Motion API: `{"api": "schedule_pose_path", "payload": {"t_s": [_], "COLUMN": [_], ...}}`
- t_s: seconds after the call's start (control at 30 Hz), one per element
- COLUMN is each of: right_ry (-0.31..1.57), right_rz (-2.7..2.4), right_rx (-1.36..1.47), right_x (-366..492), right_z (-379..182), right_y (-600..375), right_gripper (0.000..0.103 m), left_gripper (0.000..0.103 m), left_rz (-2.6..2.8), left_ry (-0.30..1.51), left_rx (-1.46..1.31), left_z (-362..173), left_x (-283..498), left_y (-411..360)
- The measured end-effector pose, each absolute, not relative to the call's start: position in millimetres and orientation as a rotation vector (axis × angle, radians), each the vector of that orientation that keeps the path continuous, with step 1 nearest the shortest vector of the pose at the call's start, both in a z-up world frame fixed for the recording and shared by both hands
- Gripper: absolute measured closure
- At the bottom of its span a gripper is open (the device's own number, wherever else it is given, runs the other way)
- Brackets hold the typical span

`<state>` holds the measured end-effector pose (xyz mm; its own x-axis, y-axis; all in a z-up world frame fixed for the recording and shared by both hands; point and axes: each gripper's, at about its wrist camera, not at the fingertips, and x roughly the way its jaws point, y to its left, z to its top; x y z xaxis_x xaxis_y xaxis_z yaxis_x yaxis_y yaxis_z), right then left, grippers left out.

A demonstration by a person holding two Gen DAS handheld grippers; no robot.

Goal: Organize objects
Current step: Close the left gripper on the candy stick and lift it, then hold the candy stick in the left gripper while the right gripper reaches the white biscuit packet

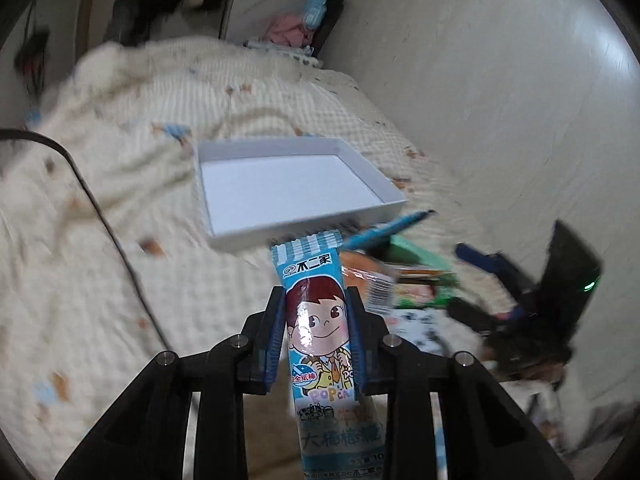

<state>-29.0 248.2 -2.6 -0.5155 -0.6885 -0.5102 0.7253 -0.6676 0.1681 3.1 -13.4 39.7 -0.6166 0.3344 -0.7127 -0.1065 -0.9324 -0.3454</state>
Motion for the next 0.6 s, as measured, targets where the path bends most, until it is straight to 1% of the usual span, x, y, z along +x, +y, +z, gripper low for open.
{"api": "schedule_pose_path", "payload": {"t_s": [0.03,0.17,0.27,0.37,0.53,0.6], "right_ry": [0.083,0.082,0.084,0.087,0.084,0.084], "right_rz": [-2.194,-2.194,-2.194,-2.195,-2.193,-2.193], "right_rx": [0.7,0.701,0.703,0.702,0.705,0.705], "right_x": [-29.1,-29.0,-29.6,-30.5,-31.2,-31.0], "right_z": [-2.9,-2.8,-3.6,-4.0,-4.5,-4.2], "right_y": [248.5,248.1,246.9,246.4,247.3,247.9], "right_gripper": [0.001,0.001,0.001,0.001,0.001,0.001], "left_gripper": [0.071,0.072,0.072,0.072,0.071,0.071], "left_rz": [2.582,2.686,2.709,2.798,2.739,2.751], "left_ry": [-0.413,-0.32,-0.329,-0.306,-0.426,-0.436], "left_rx": [-1.182,-1.083,-0.962,-0.949,-0.974,-1.002], "left_z": [39.9,47.0,52.4,51.2,38.1,33.7], "left_x": [6.1,16.6,25.1,26.7,20.7,21.5], "left_y": [-13.3,-6.1,-6.5,-8.7,-19.6,-20.0]}}
